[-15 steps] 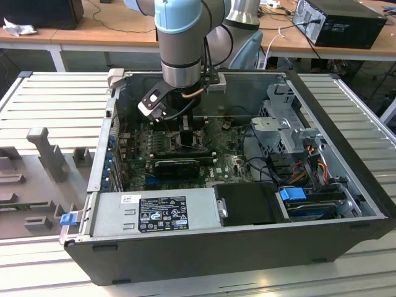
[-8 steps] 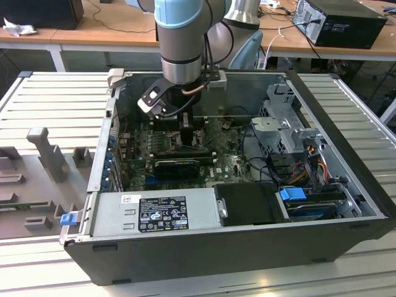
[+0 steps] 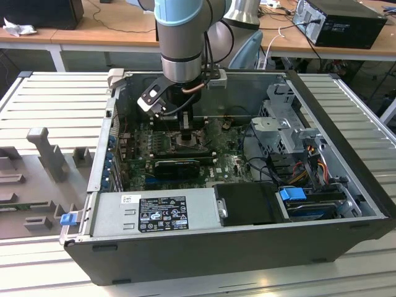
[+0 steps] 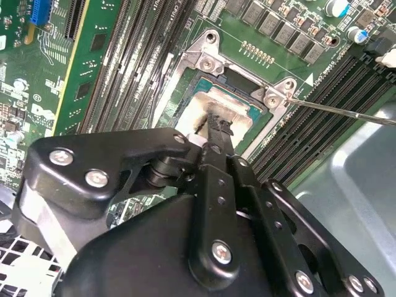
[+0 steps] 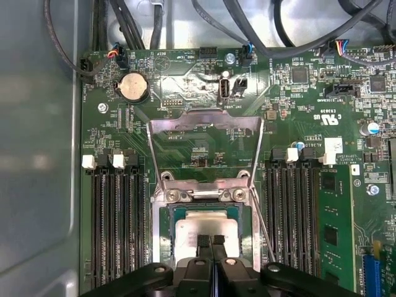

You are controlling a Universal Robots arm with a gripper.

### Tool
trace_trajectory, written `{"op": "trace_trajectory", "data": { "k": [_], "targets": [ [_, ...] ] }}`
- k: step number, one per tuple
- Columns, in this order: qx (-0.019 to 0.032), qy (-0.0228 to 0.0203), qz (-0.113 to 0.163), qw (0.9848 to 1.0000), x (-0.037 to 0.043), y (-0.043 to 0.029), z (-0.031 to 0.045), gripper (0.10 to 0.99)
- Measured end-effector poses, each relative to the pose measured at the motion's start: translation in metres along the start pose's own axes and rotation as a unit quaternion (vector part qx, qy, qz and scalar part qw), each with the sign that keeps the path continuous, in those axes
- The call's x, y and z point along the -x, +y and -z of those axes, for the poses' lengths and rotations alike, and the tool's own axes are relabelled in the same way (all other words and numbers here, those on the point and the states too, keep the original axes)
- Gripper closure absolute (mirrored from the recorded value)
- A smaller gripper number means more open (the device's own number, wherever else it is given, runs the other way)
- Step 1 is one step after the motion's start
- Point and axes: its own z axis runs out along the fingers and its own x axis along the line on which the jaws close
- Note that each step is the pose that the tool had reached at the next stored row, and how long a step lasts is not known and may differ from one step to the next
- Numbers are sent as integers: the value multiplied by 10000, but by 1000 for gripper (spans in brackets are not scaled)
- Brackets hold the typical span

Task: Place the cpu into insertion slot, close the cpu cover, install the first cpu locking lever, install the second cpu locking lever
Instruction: 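Place the cpu into insertion slot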

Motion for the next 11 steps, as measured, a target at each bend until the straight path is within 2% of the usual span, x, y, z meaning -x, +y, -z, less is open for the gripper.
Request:
{"op": "trace_trajectory", "data": {
  "k": [11],
  "targets": [
    [0, -3, 0, 10000, 0, 7, 85, 980]
  ]
}}
